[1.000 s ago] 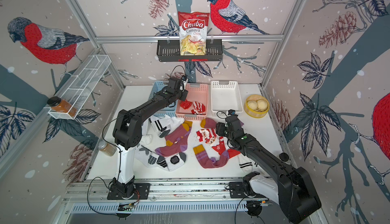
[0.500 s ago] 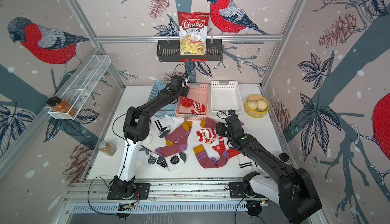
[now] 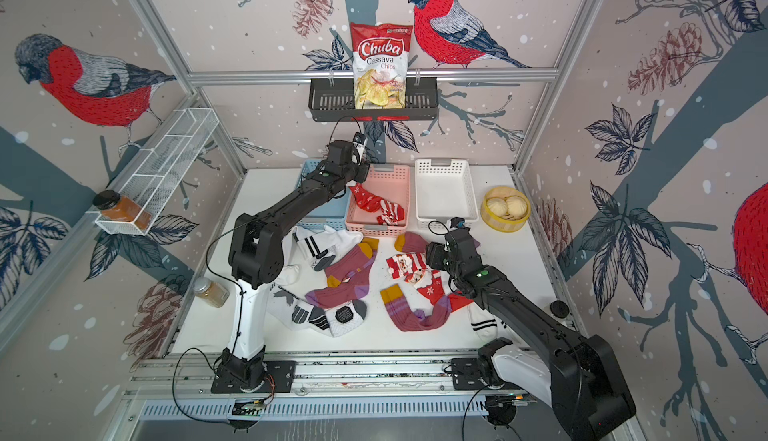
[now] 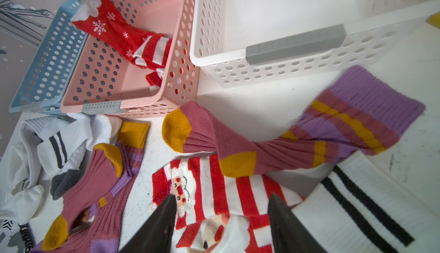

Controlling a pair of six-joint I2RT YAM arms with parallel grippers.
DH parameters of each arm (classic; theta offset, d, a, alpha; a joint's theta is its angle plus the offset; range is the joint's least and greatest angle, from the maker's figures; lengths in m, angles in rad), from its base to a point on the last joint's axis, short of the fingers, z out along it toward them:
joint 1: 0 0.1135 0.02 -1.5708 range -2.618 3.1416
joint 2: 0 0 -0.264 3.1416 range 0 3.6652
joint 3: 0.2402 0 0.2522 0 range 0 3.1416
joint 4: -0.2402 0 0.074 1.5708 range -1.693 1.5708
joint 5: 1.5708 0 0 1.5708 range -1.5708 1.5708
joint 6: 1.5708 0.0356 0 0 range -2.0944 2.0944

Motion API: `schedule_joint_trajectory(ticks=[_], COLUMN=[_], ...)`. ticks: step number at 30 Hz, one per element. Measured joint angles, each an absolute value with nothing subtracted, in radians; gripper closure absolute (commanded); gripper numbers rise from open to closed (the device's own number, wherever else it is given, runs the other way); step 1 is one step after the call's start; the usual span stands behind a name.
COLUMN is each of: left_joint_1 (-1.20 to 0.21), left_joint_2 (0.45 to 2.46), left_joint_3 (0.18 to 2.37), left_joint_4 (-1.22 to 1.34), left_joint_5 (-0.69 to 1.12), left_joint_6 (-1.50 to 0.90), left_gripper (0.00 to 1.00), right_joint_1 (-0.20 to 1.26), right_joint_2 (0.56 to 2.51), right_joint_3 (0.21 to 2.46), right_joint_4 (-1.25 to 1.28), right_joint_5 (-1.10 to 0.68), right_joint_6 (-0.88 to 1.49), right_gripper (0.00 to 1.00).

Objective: Sort the socks into the basket by color
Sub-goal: Place the sock in the bin.

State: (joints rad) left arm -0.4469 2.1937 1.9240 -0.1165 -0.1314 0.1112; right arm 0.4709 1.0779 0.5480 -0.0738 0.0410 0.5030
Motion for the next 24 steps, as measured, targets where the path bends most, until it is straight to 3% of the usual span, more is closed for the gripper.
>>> schedule_joint_trajectory(ticks=[11, 20, 24], left_joint_1=[-0.414, -0.413, -0.409], left_joint_2=[2.299, 2.37, 2.375], left_joint_3=[2.031, 2.103, 2.103], left_joint_4=[-0.245, -0.352, -0.363], left_joint_5=[-0.183, -0.149, -0.131], left_joint_6=[0.056, 0.048, 0.041], left_gripper=[0.42, 0.53, 0.63], right_joint_1=[0.47, 0.47, 0.47], right_joint_2=[1.073, 1.074, 1.074], right_joint_3=[0.542, 0.544, 0.544], right_joint_4=[-0.084, -0.084, -0.084], right_joint_5=[0.041, 0.041, 0.044], right_joint_6=[0.503, 0.503, 0.503], right_gripper=[0.35, 0.35, 0.35])
